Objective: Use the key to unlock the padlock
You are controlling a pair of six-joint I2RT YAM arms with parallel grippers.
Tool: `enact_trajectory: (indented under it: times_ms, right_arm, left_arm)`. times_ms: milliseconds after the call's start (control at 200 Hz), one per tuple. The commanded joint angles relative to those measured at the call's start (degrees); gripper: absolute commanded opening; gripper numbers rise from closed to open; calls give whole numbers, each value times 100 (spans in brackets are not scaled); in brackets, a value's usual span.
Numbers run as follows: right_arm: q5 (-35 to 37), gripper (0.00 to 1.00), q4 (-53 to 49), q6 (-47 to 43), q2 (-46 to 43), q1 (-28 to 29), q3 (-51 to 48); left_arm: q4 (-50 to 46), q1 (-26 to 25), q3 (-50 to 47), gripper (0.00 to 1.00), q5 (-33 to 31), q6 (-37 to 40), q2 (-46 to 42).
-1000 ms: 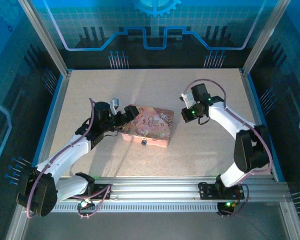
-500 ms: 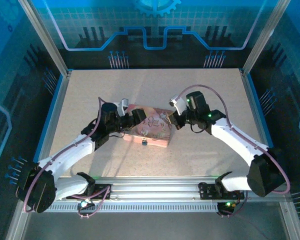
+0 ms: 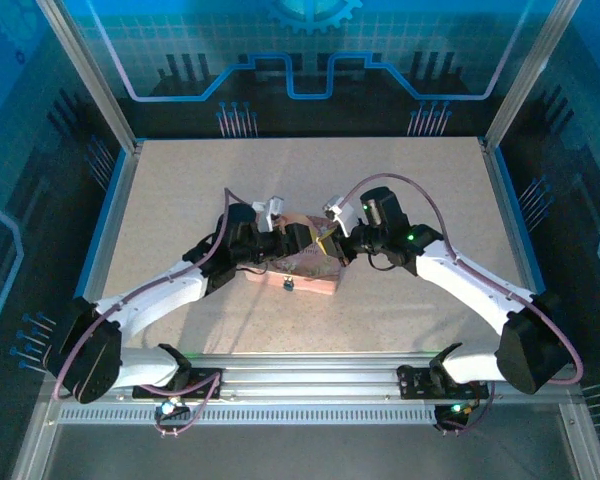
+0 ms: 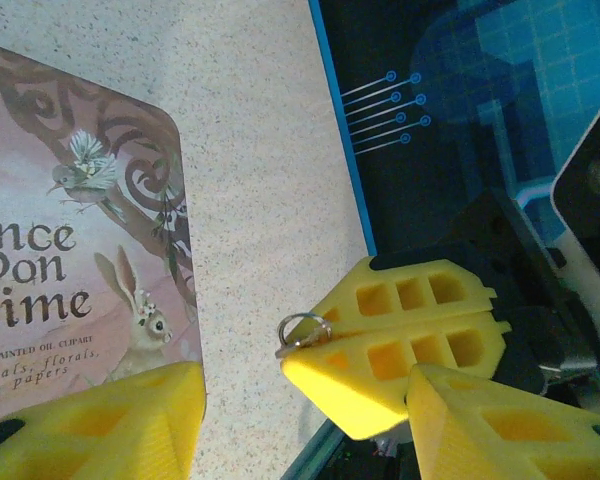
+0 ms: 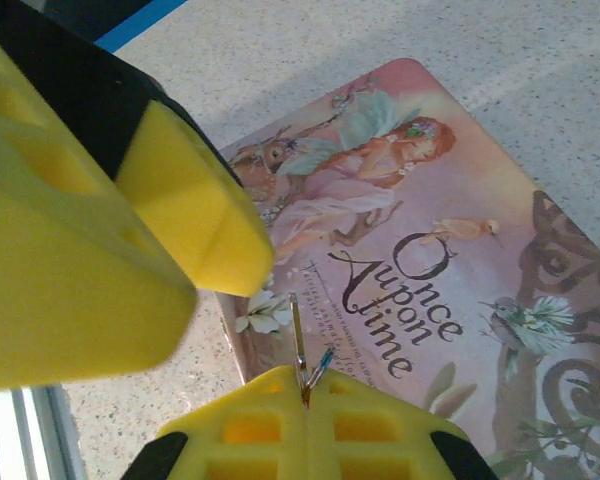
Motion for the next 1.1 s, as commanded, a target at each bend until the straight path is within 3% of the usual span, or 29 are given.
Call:
enact_trajectory:
  times_ms: [0, 265, 445, 1096]
  right_arm:
    - [-369, 0, 97, 118, 70, 90, 80]
    - [-1037, 0, -53, 204, 140, 27, 163]
    - [-1416, 0, 63, 386, 181, -115, 124]
    - [-1883, 0, 358, 857, 246, -379, 127]
  left_arm:
    - [244, -59, 183, 57, 136, 155, 98]
    - [379, -68, 139, 55, 85, 162, 86]
    - [445, -68, 108, 49, 98, 178, 46]
    - [391, -71, 171, 38, 188, 273, 82]
